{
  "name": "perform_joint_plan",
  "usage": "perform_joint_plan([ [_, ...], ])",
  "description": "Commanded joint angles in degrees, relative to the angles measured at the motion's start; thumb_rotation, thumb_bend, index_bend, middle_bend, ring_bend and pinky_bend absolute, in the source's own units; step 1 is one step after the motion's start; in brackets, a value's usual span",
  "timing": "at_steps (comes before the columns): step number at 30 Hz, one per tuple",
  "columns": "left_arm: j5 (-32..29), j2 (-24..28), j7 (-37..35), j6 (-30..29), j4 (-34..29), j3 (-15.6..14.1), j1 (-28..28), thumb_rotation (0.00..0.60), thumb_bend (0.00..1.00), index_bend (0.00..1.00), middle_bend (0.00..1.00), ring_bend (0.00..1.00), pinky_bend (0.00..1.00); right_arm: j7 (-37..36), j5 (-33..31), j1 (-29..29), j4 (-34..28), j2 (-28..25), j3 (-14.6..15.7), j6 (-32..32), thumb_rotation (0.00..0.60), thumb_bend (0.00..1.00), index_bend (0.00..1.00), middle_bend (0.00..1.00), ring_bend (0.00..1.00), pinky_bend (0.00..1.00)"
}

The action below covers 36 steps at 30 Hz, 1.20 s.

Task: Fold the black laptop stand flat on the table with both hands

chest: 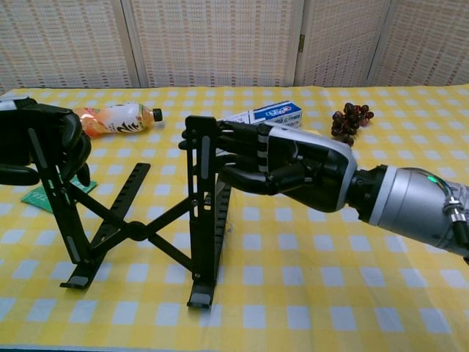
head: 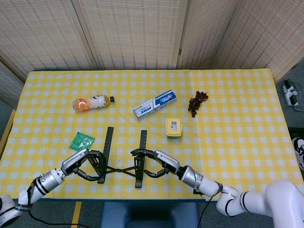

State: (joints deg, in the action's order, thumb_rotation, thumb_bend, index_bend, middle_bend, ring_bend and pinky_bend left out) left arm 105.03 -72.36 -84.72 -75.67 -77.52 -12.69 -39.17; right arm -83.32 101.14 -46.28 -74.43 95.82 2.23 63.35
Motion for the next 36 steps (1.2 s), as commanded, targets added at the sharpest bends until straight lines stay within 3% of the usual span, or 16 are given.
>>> perform_joint_plan([
  [1, -0.23, -0.02, 0.09, -0.07, -0.12, 0.06, 0.04, 0.600, 0.19, 0.55, 0.55, 0.55, 0.42, -1.59, -0.02, -0.82, 0.89, 0.90, 0.94, -0.19, 0.600, 0.49, 0.23, 0.16, 0.21, 0.03],
  [16, -1.45, 0.29, 0.63, -2.62, -0.68, 0.86, 1.45, 0.600, 0.19, 0.51, 0.53, 0.47, 0.42, -8.18, -0.49, -1.84, 1.46, 2.95, 3.80, 0.50, 0.600, 0.49, 0.24, 0.16, 0.22, 0.04],
  [25, -2.55, -0.24, 1.96, -4.58, -1.03, 1.87, 3.14, 0.600, 0.19, 0.47, 0.34, 0.22, 0.36, -15.72, -0.72, -1.99, 0.18, 2.73, 6.13, 0.68, 0.600, 0.49, 0.24, 0.17, 0.22, 0.04],
  [36, -3.02, -0.57, 1.52, -4.23, -1.07, 2.28, 3.65, 0.600, 0.19, 0.42, 0.29, 0.18, 0.34, -19.56, -3.02, -1.35, -0.83, 3.03, 7.15, -0.64, 0.600, 0.49, 0.24, 0.17, 0.22, 0.04],
])
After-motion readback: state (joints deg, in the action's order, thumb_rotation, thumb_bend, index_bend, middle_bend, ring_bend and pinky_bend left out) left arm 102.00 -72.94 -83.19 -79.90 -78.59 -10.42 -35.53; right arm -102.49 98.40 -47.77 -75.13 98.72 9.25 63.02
